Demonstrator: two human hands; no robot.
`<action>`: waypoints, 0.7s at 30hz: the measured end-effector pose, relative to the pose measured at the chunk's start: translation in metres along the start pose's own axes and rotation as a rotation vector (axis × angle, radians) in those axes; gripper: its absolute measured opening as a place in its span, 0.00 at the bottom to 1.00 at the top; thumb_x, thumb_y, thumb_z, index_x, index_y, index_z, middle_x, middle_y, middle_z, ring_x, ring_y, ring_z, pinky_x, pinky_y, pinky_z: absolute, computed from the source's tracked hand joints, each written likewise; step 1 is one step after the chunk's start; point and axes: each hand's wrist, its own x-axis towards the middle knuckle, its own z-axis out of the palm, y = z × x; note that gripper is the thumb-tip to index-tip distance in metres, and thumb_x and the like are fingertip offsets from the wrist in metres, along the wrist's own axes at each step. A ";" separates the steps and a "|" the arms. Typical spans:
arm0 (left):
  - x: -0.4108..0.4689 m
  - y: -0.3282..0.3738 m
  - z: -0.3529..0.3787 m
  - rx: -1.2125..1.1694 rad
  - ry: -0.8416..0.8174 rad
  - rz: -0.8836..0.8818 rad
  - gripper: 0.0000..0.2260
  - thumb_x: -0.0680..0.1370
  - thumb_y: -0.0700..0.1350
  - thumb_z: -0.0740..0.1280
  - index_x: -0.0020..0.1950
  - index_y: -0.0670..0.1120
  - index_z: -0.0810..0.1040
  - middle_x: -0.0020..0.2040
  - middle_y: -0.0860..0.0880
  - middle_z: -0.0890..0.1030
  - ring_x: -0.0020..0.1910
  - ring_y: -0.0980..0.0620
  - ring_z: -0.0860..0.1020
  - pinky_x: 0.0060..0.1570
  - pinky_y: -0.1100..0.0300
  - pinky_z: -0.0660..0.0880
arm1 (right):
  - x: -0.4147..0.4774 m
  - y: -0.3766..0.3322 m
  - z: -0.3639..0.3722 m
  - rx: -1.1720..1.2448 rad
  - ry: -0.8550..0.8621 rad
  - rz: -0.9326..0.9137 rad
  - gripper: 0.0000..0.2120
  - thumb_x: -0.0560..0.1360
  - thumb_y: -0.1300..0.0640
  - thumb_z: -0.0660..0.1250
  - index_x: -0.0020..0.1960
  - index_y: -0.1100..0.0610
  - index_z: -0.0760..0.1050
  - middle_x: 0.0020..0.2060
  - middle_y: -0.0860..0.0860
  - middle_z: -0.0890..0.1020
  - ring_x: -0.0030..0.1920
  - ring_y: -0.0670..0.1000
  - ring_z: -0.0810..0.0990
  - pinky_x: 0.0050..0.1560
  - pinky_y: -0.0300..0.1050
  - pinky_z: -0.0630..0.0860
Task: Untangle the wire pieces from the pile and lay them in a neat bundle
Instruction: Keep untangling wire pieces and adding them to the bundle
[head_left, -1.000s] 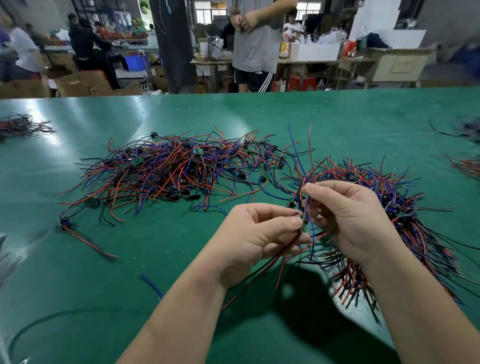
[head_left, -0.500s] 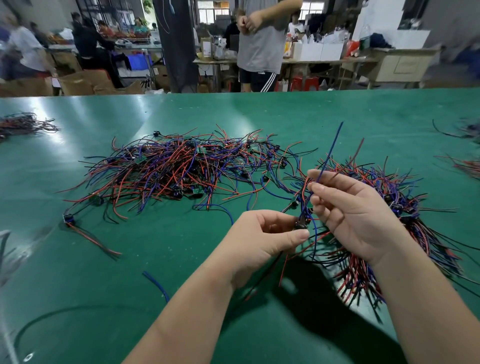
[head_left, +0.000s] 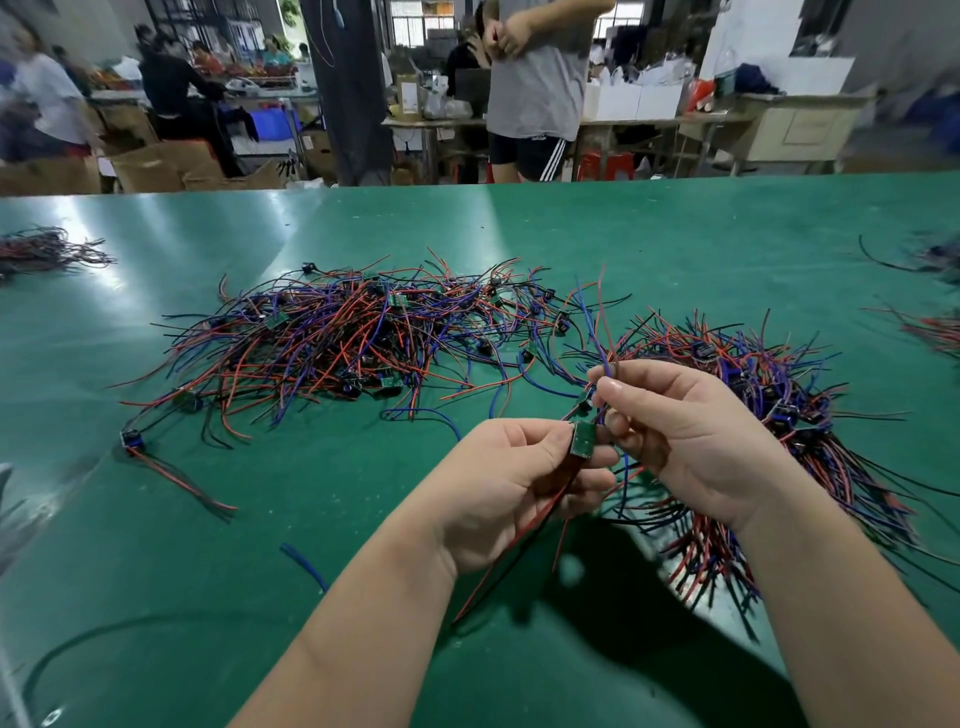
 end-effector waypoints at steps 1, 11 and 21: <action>0.000 0.000 0.000 0.007 0.003 0.004 0.10 0.81 0.39 0.57 0.48 0.36 0.77 0.38 0.46 0.83 0.32 0.55 0.81 0.32 0.64 0.78 | 0.000 0.000 0.000 0.005 -0.003 0.001 0.11 0.62 0.60 0.70 0.44 0.61 0.80 0.32 0.50 0.80 0.27 0.43 0.74 0.27 0.31 0.72; 0.003 -0.006 0.001 0.220 0.141 0.110 0.08 0.70 0.33 0.72 0.45 0.41 0.78 0.34 0.48 0.82 0.32 0.55 0.80 0.35 0.65 0.78 | -0.001 0.003 0.001 -0.121 0.000 0.027 0.06 0.60 0.59 0.72 0.37 0.58 0.82 0.29 0.52 0.81 0.28 0.45 0.77 0.29 0.34 0.74; -0.011 -0.001 -0.008 0.457 -0.265 -0.141 0.09 0.68 0.36 0.72 0.42 0.48 0.79 0.38 0.48 0.82 0.37 0.51 0.83 0.42 0.60 0.80 | 0.005 -0.021 -0.025 0.343 0.388 -0.237 0.08 0.72 0.57 0.68 0.36 0.58 0.79 0.27 0.50 0.80 0.25 0.42 0.74 0.23 0.30 0.68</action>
